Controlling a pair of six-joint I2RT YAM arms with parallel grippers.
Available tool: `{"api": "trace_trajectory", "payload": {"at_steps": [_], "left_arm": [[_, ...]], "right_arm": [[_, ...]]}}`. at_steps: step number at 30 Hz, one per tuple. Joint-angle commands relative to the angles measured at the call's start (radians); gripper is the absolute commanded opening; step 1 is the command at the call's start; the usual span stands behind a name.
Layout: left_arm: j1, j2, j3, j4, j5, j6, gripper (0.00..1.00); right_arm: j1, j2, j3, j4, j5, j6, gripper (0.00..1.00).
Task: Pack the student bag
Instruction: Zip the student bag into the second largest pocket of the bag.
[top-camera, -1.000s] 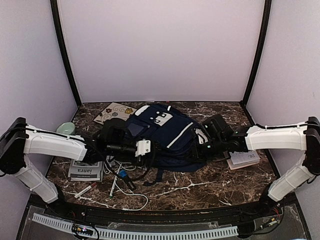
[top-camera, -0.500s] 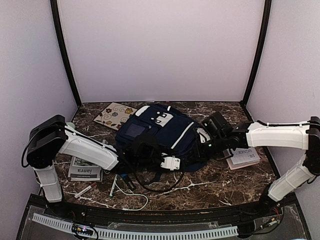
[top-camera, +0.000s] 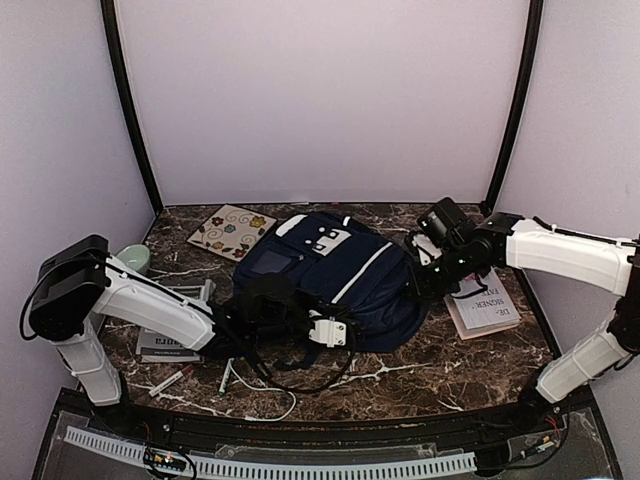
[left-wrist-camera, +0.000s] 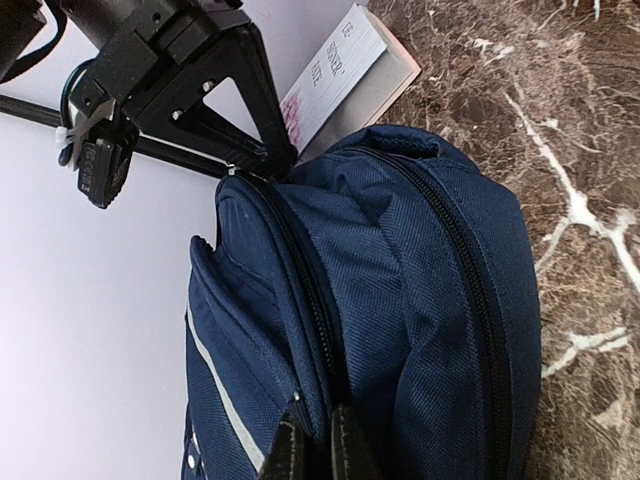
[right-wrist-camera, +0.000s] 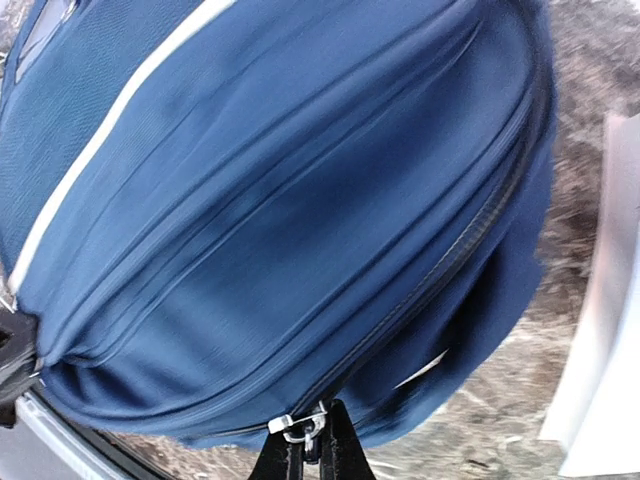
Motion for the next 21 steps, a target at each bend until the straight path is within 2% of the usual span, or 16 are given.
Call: {"api": "trace_trajectory", "payload": {"at_steps": [1,7,12,15,17,20,21], "left_arm": [[0.02,-0.144,-0.14,-0.105,0.011,-0.043,0.0],[0.02,-0.327,-0.229,-0.206,0.165,-0.11,0.0],[0.02,-0.436,-0.319,-0.206,0.173,-0.137,0.0],[0.02,-0.48,-0.347,-0.224,0.231,-0.184,0.0],[0.021,-0.481,-0.371,-0.19,0.268,-0.234,0.0],[0.02,-0.473,-0.393,-0.155,0.243,-0.325,0.01],[0.02,-0.474,-0.394,-0.159,0.22,-0.361,0.15]], "right_arm": [[-0.125,-0.041,0.074,-0.218,0.405,-0.061,0.0],[-0.172,0.077,0.161,-0.219,0.578,-0.149,0.0],[-0.23,0.165,0.238,-0.189,0.583,-0.234,0.0],[-0.26,0.223,0.282,-0.129,0.595,-0.288,0.0],[-0.269,0.251,0.292,-0.092,0.561,-0.304,0.0],[-0.245,0.248,0.249,-0.037,0.39,-0.313,0.0],[-0.228,0.224,0.206,0.002,0.328,-0.315,0.0]]}}
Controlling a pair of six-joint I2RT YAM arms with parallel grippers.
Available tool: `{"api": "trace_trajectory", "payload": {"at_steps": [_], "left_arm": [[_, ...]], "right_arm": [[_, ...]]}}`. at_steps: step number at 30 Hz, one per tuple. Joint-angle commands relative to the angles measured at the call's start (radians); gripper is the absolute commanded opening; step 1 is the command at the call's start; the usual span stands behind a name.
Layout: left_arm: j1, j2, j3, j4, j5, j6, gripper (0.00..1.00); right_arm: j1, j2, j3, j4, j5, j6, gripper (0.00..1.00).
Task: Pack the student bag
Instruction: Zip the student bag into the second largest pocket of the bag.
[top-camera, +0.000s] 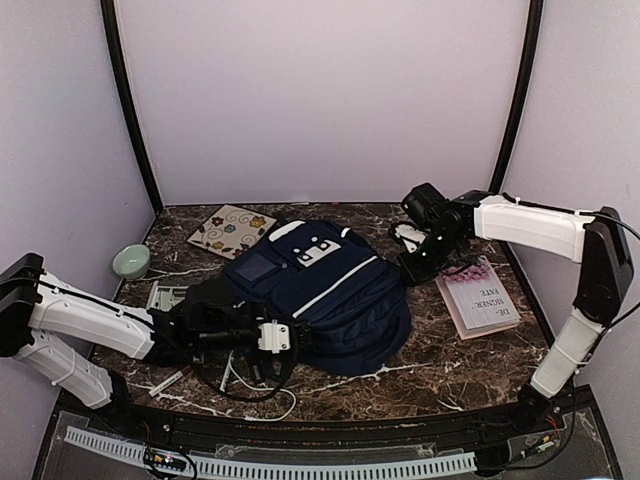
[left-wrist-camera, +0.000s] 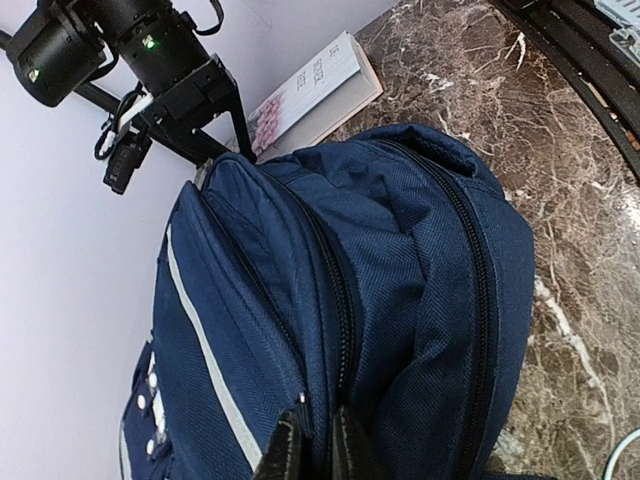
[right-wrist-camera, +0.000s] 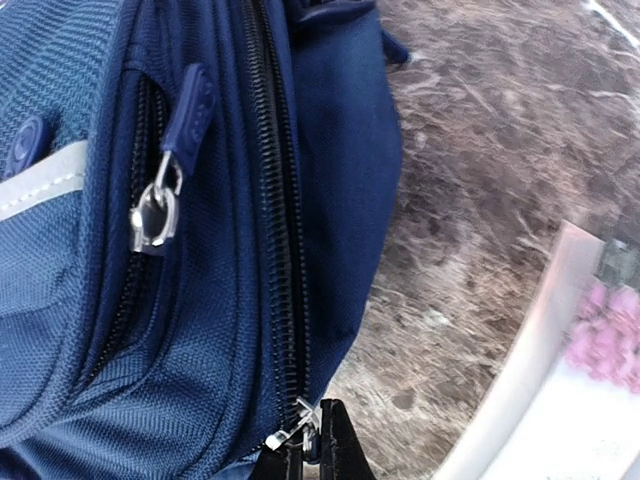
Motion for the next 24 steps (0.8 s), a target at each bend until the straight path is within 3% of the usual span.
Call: {"api": "trace_trajectory", "payload": {"at_steps": [1,2,3,5,8,12,14,18,21,24], "left_arm": [[-0.015,-0.079,-0.067,-0.08,0.035,-0.204,0.34],[-0.015,-0.085,-0.063,-0.09,0.024,-0.249,0.51],[-0.015,-0.097,-0.055,-0.102,0.014,-0.324,0.61],[-0.015,-0.118,-0.033,-0.126,-0.051,-0.497,0.72],[-0.012,-0.135,-0.011,-0.214,-0.333,-0.803,0.81],[0.004,-0.13,0.039,-0.535,-0.537,-1.076,0.69],[0.049,-0.121,0.064,-0.698,-0.544,-1.254,0.59],[0.207,-0.089,-0.016,-0.589,-0.335,-1.3,0.46],[0.224,0.003,0.013,-0.478,-0.34,-1.228,0.44],[0.224,0.156,0.148,-0.457,-0.34,-1.172,0.44]], "right_arm": [[-0.116,-0.062,-0.099,0.184,0.203,0.018,0.0],[-0.101,-0.098,-0.142,0.22,0.15,0.03,0.0],[-0.087,-0.128,-0.186,0.256,0.087,0.048,0.0],[-0.066,-0.173,-0.263,0.324,0.025,0.095,0.0],[-0.043,-0.222,-0.381,0.466,-0.046,0.178,0.0],[-0.007,-0.233,-0.477,0.564,-0.029,0.247,0.0],[0.009,-0.226,-0.501,0.57,-0.03,0.267,0.0],[0.075,-0.229,-0.536,0.565,-0.023,0.301,0.0],[0.142,-0.25,-0.556,0.546,-0.026,0.332,0.0],[0.219,-0.293,-0.57,0.522,-0.03,0.377,0.0]]}}
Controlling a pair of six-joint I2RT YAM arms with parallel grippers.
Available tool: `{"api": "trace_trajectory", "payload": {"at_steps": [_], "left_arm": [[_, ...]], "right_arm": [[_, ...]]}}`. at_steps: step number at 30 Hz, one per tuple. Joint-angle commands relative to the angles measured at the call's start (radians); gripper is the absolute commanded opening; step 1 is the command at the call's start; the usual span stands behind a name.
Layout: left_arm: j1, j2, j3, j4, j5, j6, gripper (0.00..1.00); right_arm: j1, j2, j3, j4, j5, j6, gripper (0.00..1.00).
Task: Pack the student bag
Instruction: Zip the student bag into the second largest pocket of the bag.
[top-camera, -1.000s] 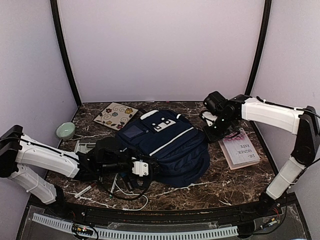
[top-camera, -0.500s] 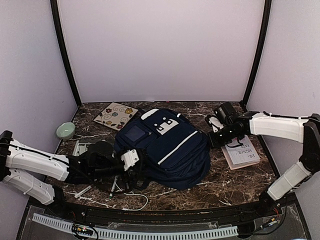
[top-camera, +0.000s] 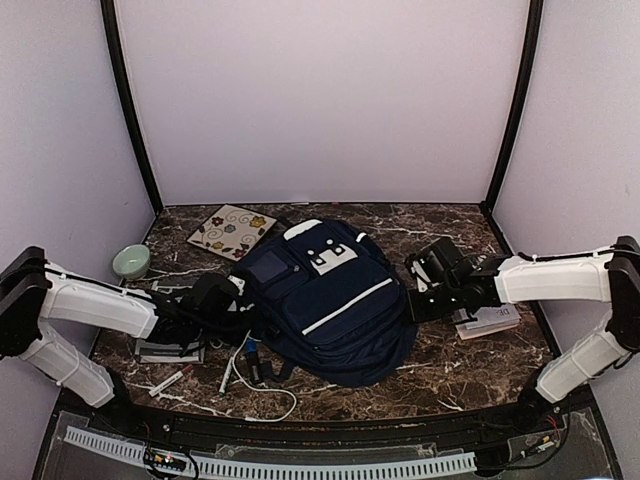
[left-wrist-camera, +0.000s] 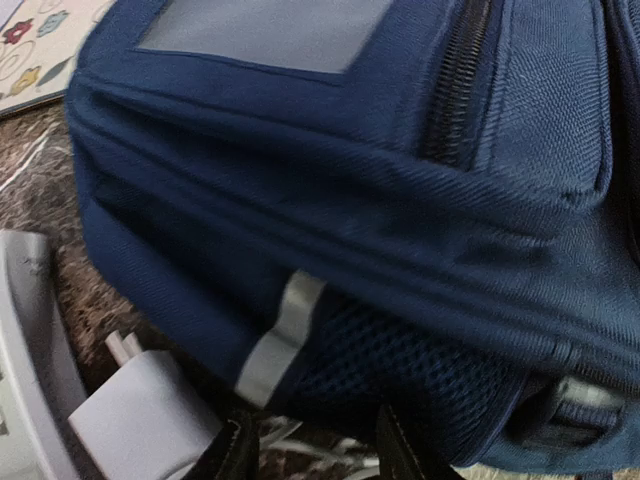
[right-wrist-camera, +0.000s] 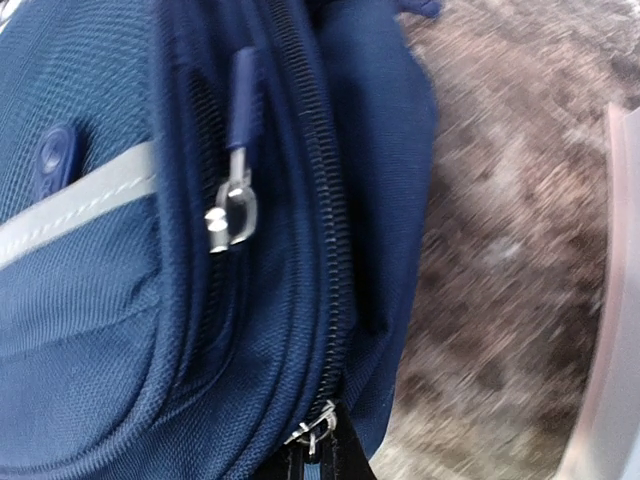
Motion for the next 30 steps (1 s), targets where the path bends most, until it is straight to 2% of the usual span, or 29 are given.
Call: {"api": "trace_trajectory", "payload": {"at_steps": [1,4,8,9,10,12,15,16,18,22,24,25,27,30], "left_arm": [[-0.002,0.184,0.158,0.081,0.045,0.043,0.44],[0.005,0.322,0.286,0.114,0.074,0.129,0.44],[0.042,0.422,0.478,0.079,0.079,0.209,0.49],[0.056,0.42,0.506,0.077,0.08,0.214,0.53],[0.068,0.407,0.523,0.083,0.077,0.219,0.62],[0.085,0.36,0.521,0.112,0.043,0.23,0.72],[0.088,0.239,0.463,0.157,0.003,0.268,0.76],[0.089,0.186,0.431,0.172,0.018,0.284,0.76],[0.083,0.067,0.328,0.215,0.137,0.335,0.73],[0.034,-0.124,0.122,0.342,0.483,0.546,0.49],[-0.011,-0.168,0.073,0.294,0.661,0.68,0.47],[-0.039,-0.165,0.064,0.259,0.708,0.754,0.48],[-0.092,-0.12,0.07,0.209,0.697,0.865,0.49],[-0.107,-0.003,0.173,0.124,0.688,0.912,0.49]], "right_arm": [[0.131,-0.08,-0.036,-0.019,-0.058,0.097,0.0],[0.206,-0.118,-0.076,0.03,-0.071,0.199,0.0],[0.32,-0.058,-0.088,0.166,-0.13,0.324,0.0],[0.344,-0.029,-0.079,0.225,-0.157,0.35,0.0],[0.368,0.01,-0.06,0.275,-0.185,0.366,0.0],[0.4,0.084,0.011,0.304,-0.22,0.369,0.0],[0.409,0.13,0.075,0.301,-0.238,0.362,0.0],[0.406,0.128,0.073,0.304,-0.235,0.361,0.0],[0.388,0.117,0.059,0.286,-0.235,0.357,0.0],[0.349,0.058,-0.004,0.27,-0.247,0.358,0.0],[0.332,0.022,-0.036,0.275,-0.256,0.366,0.0],[0.326,0.008,-0.05,0.283,-0.256,0.373,0.0],[0.316,-0.005,-0.075,0.322,-0.261,0.391,0.0],[0.308,0.024,-0.071,0.374,-0.299,0.403,0.0]]}}
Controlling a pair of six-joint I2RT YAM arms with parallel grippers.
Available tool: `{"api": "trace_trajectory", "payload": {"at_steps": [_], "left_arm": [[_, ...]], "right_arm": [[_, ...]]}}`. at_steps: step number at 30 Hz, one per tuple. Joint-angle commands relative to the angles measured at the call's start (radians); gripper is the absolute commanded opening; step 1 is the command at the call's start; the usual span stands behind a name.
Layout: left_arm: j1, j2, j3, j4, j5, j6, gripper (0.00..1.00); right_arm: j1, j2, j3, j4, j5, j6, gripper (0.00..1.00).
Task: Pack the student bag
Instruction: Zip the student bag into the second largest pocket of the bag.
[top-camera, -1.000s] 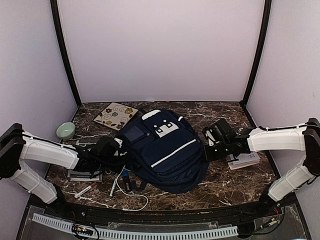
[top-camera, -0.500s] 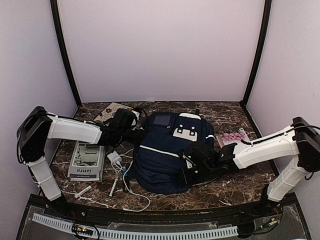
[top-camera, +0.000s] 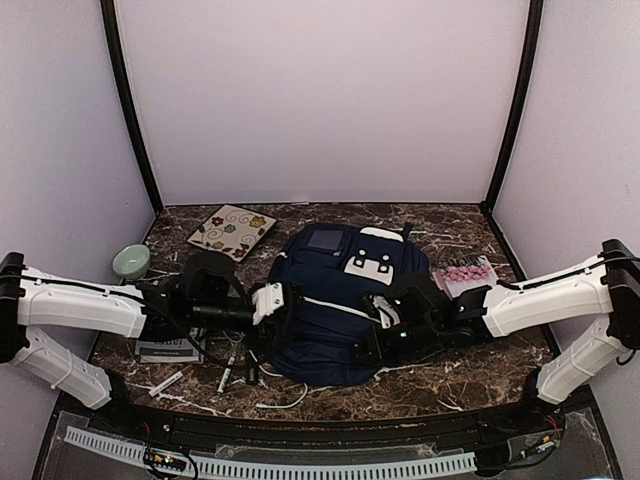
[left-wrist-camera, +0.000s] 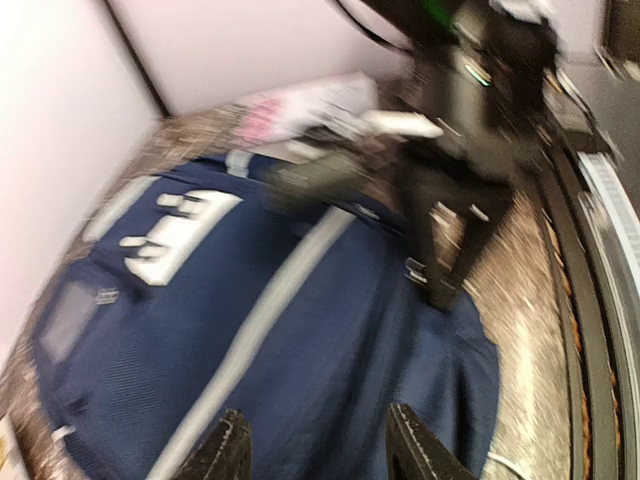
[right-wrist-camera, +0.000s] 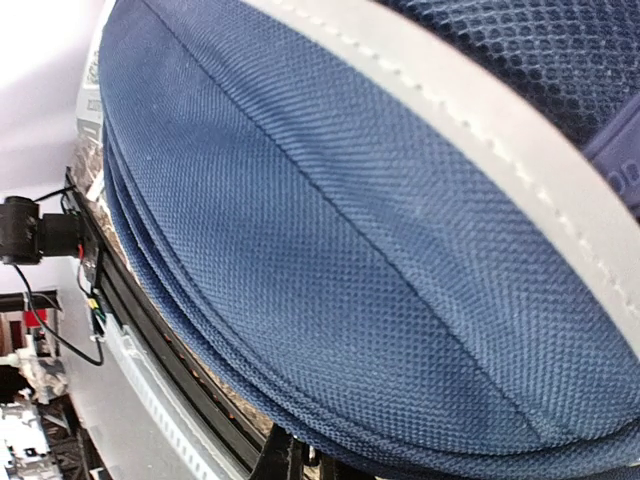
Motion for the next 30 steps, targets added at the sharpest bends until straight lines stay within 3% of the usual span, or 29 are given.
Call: {"api": "trace_trajectory", "payload": {"at_steps": [1,4,9,13,20,22,24,30], "left_arm": [[-0.016,0.158,0.117,-0.173,0.124,0.206,0.51],[-0.024,0.228,0.202,-0.244,0.153,0.259,0.55],[-0.051,0.301,0.256,-0.296,0.126,0.328,0.53],[-0.08,0.361,0.314,-0.353,0.108,0.342,0.39],[-0.119,0.424,0.352,-0.371,0.04,0.394,0.26],[-0.122,0.436,0.371,-0.386,0.02,0.393,0.17],[-0.124,0.437,0.372,-0.385,-0.013,0.399,0.02],[-0.124,0.353,0.292,-0.335,-0.195,0.434,0.0]], "right_arm": [[-0.023,0.029,0.008,0.121,-0.025,0.021,0.0],[-0.023,0.046,0.013,0.115,-0.026,0.021,0.0],[-0.024,0.043,-0.006,0.127,-0.013,0.034,0.0],[-0.023,0.047,0.004,0.117,-0.007,0.029,0.0],[-0.026,0.042,0.019,0.093,0.002,0.02,0.0],[-0.029,0.031,0.022,0.076,0.01,0.018,0.0],[-0.036,0.012,0.023,0.041,0.031,0.013,0.0],[-0.119,-0.115,0.015,-0.265,0.174,-0.062,0.0]]}}
